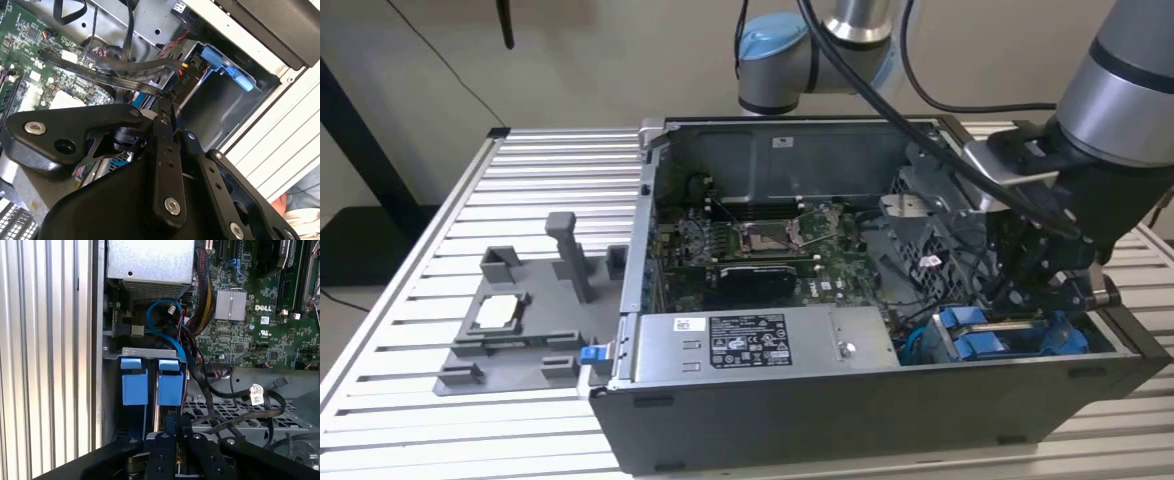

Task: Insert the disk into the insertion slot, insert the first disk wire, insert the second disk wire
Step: 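Insert the second disk wire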

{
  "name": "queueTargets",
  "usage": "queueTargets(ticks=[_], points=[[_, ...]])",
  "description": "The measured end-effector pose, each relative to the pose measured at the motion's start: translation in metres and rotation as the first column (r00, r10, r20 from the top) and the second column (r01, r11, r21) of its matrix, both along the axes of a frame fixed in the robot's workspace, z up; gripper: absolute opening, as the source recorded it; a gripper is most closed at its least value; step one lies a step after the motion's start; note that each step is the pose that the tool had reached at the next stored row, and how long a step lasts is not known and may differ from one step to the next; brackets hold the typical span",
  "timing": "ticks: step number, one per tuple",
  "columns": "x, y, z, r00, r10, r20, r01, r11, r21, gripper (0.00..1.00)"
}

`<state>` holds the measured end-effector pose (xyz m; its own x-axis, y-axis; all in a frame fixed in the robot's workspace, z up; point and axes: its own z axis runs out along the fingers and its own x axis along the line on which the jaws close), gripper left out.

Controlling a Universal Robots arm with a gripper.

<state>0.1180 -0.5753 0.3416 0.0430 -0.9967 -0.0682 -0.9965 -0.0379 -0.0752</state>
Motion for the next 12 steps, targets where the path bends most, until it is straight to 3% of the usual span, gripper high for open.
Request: queueTargets(ticks=[12], points=[[0.0004, 0.0, -0.0052, 1.0, 0.0, 0.0, 0.0, 1.0, -0.0005, 0.16]])
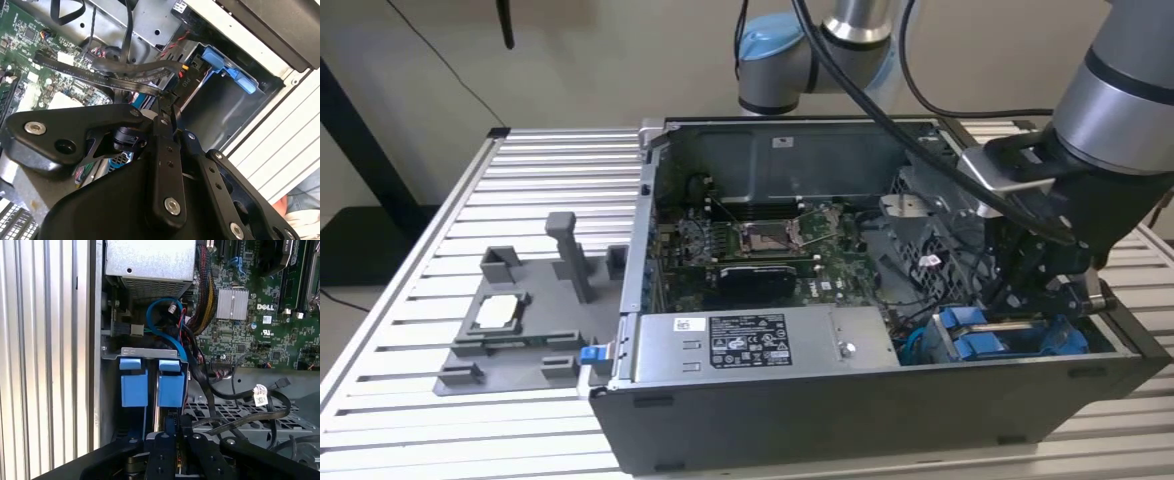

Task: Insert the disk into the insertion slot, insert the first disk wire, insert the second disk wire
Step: 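Insert the second disk wire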

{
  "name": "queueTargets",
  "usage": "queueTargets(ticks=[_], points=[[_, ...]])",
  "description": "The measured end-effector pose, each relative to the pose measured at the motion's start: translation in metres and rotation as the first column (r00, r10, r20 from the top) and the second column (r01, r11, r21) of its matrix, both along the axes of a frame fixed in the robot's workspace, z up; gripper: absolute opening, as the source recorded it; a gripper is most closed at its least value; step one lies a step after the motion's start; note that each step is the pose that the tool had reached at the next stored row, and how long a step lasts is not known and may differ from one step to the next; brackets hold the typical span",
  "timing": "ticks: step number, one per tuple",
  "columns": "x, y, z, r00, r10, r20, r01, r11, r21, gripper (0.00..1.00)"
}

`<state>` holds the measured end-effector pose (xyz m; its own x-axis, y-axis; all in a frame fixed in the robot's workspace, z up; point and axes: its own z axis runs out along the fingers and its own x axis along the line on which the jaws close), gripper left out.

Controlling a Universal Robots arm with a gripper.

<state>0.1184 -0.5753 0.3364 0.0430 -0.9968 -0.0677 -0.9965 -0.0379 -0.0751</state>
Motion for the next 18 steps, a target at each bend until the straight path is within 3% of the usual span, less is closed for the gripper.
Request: queueTargets(ticks=[8, 9, 10, 18], points=[[0.0, 0.0, -0.0005, 1.0, 0.0, 0.0002, 0.0, 1.0, 0.001, 0.17], [0.0, 0.0, -0.0002, 1.0, 0.0, 0.0003, 0.0, 1.0, 0.002, 0.24], [0.0, -0.0001, 0.0005, 1.0, 0.0, 0.0003, 0.0, 1.0, 0.003, 0.24], [0.0, -0.0003, 0.0202, 1.0, 0.0, -0.0002, 0.0, 1.0, 0.0036, 0.24]])
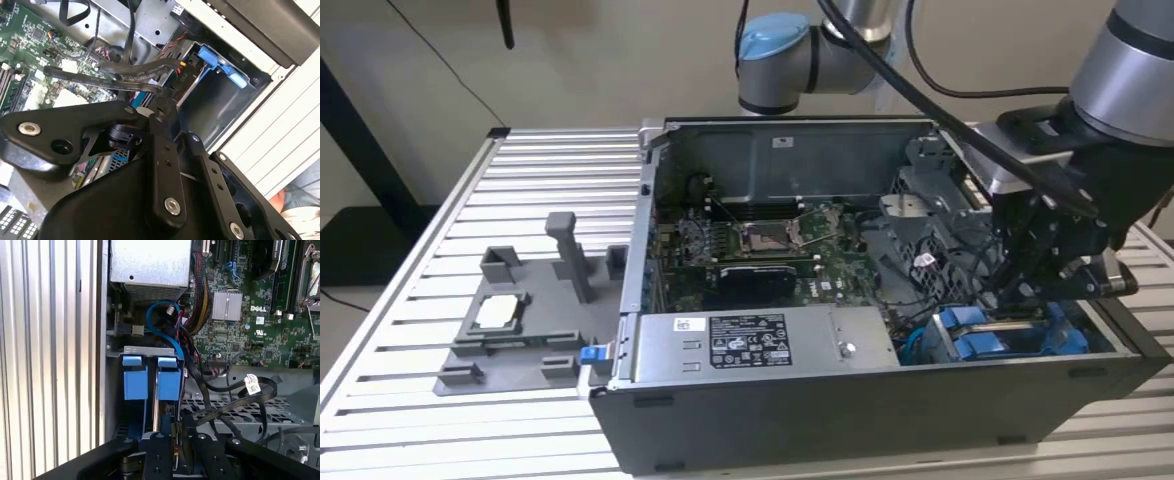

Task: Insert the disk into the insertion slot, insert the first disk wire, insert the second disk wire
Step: 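Insert the second disk wire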

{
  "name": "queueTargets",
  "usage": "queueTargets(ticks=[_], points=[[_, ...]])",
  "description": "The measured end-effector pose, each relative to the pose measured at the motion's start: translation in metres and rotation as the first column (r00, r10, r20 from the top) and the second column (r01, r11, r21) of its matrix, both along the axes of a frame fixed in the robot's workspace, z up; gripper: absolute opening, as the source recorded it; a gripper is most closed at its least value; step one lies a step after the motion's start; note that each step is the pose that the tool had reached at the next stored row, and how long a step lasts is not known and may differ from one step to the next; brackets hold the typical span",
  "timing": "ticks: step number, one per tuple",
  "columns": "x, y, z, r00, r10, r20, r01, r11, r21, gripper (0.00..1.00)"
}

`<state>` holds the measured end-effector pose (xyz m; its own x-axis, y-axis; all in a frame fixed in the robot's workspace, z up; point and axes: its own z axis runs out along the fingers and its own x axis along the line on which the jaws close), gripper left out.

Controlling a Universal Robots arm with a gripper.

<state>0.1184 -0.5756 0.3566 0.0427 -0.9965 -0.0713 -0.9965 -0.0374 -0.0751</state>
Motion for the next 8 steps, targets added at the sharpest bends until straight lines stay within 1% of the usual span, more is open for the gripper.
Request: queueTargets(ticks=[2, 8], points=[[0.0, 0.0, 0.0018, 1.0, 0.0, 0.0002, 0.0, 1.0, 0.0002, 0.24], [-0.0002, 0.0, 0.0019, 1.0, 0.0, 0.0009, 0.0, 1.0, 0.0001, 0.24]])
